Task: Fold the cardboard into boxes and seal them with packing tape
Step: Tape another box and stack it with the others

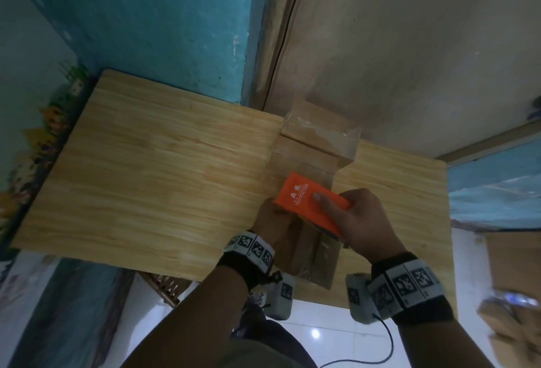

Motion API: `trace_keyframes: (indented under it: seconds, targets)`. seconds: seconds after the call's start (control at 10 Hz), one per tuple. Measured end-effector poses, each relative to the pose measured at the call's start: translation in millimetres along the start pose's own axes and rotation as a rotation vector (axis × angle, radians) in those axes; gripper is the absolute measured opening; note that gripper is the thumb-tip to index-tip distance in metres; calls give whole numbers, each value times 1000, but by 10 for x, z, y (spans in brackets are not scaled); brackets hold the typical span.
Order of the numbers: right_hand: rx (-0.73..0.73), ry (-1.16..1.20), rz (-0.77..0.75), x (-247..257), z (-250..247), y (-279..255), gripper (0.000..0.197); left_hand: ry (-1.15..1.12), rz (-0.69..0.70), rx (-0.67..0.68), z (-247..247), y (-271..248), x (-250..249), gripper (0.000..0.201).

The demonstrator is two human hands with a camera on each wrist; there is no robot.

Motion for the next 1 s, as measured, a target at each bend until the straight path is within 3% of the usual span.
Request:
trace_keyframes:
  seconds: [0.2,0.3,0.4,0.6,0.7,0.8,0.9,1.0]
  targets:
    - [16,27,-12,-18,-5,-29,91,75,-33,158,64,-47,-60,21]
    - [7,26,-16,-43,-8,-30,90,165,60,263,95,24,-43,26]
    - [11,34,-10,-60,-12,-23,87,271,128,395,94,40,45,37]
    - [27,55,-2,-84,-45,-34,77,536,95,681,11,3,114,98]
    - [40,59,0,-71,-68,-41,75,724,93,769,12,-44,67,81]
    - [55,61,-2,-79,-68,-43,76,1178,169,711,35,-85,-31,91]
    - [48,61,7,-104,-54,-44,81,1309,237,625,47,-124,-52,119]
    - [49,65,-9,-132,-38,-32,83,1141,123,682,-1,-48,90,127]
Point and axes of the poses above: each hand's wrist, its own y-axis towards the middle knuckle, its own z-axis out of the palm, x = y × z, the point moved 2 cm from there along y, towards the middle knuckle, and after that the axes turned 2 degrees about y, right-handed, at the moved point
